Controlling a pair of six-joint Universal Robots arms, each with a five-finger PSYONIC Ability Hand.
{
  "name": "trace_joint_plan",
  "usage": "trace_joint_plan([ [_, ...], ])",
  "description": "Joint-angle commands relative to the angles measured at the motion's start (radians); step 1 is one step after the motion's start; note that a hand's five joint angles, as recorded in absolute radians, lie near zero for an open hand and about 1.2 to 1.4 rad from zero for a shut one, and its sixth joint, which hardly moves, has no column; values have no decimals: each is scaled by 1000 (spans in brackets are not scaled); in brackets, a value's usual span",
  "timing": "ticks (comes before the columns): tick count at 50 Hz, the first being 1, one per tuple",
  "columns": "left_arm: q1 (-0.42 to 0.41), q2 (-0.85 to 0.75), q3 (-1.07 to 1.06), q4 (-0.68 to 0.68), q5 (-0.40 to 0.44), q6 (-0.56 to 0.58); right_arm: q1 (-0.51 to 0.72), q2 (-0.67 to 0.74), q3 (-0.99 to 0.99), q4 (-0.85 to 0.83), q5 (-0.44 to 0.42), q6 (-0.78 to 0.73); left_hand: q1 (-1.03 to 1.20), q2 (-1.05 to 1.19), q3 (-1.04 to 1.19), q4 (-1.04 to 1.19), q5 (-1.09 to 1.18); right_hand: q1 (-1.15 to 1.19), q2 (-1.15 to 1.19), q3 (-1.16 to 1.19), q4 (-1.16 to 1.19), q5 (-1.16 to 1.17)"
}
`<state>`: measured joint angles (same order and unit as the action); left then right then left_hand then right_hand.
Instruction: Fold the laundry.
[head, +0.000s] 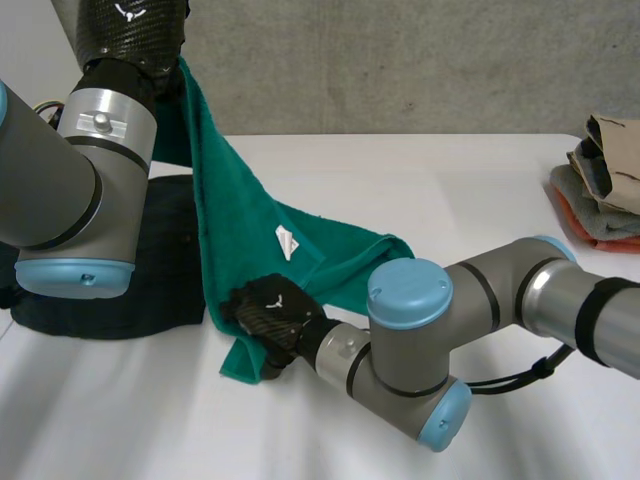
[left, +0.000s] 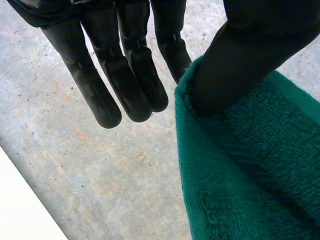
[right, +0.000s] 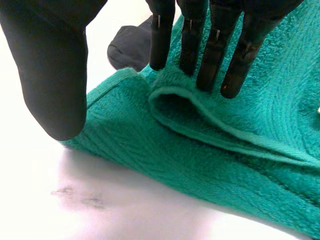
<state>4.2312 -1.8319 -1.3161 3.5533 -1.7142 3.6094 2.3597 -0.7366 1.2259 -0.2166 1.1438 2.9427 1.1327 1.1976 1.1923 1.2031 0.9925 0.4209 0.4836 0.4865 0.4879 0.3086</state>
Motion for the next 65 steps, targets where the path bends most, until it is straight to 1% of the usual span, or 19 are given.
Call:
trace_joint_plan([
  [1, 1, 0, 1, 2, 1, 0, 15, 55, -36, -3, 51, -56, 264, 199, 204, 193, 229, 304, 241, 238, 237, 242],
  [4, 0, 0, 0, 2, 1, 0, 15, 59, -39, -1, 96, -99, 264, 199, 204, 193, 229, 973, 910, 907, 906, 911],
  [8, 1, 11, 0, 2, -2, 0, 1, 4, -23, -1, 151, -99, 264, 199, 204, 193, 229, 975, 913, 910, 908, 913],
  [12, 7, 28, 1, -2, -2, 2, -10, -159, 23, 3, 168, -39, 264, 199, 204, 193, 229, 975, 913, 910, 908, 913],
  [13, 12, 35, 1, -5, -1, 2, -43, -237, 39, 13, 165, -16, 264, 199, 204, 193, 229, 975, 913, 910, 908, 913],
  [16, 24, 52, 0, -10, -1, 2, -140, -346, 67, 49, 165, -11, 264, 199, 204, 193, 229, 975, 913, 910, 908, 913],
  [20, 38, 75, -20, -56, 1, 2, -328, -473, 55, 263, 151, -46, 264, 199, 204, 193, 229, 975, 913, 910, 908, 913],
  [24, 29, 91, -52, -175, 5, 6, -424, -504, 2, 419, 136, -98, 264, 199, 204, 193, 229, 975, 913, 910, 908, 913],
  [31, 6, 77, -118, -413, 10, 9, -470, -549, -20, 533, 151, -270, 264, 199, 204, 193, 229, 975, 913, 910, 908, 913],
  [35, -13, 5, -134, -507, 13, 8, -485, -540, -3, 591, 157, -350, 264, 199, 204, 193, 229, 975, 913, 910, 908, 913],
  [37, -49, -67, -111, -519, 10, 9, -482, -502, 12, 596, 157, -376, 264, 199, 204, 193, 229, 975, 913, 910, 908, 913],
  [43, -66, -236, 75, -427, 7, 23, -485, -351, -72, 498, 203, -401, 264, 199, 204, 193, 229, 975, 913, 910, 908, 913],
  [47, -54, -320, 273, -260, 7, 74, -482, -294, -193, 268, 293, -416, 264, 199, 204, 193, 229, 975, 913, 910, 908, 913],
  [48, -53, -329, 347, -172, 7, 100, -482, -284, -244, 143, 324, -424, 264, 199, 204, 193, 229, 975, 913, 910, 908, 913],
  [51, -53, -330, 428, -12, 8, 130, -481, -282, -295, -69, 340, -427, 264, 199, 204, 193, 229, 975, 913, 910, 908, 913],
  [52, -50, -322, 454, 107, 5, 138, -485, -287, -310, -208, 330, -427, 264, 199, 204, 193, 229, 975, 913, 910, 908, 913],
  [55, -47, -297, 460, 244, 4, 140, -488, -300, -315, -370, 309, -422, 264, 199, 204, 193, 229, 975, 913, 910, 908, 913],
  [56, -54, -268, 448, 292, 4, 140, -488, -317, -313, -413, 275, -421, 264, 199, 204, 193, 229, 975, 913, 910, 908, 913],
  [65, -62, -193, 197, 210, 4, 137, -497, -357, -227, -326, 107, -393, 264, 199, 204, 193, 229, 975, 913, 910, 908, 913],
])
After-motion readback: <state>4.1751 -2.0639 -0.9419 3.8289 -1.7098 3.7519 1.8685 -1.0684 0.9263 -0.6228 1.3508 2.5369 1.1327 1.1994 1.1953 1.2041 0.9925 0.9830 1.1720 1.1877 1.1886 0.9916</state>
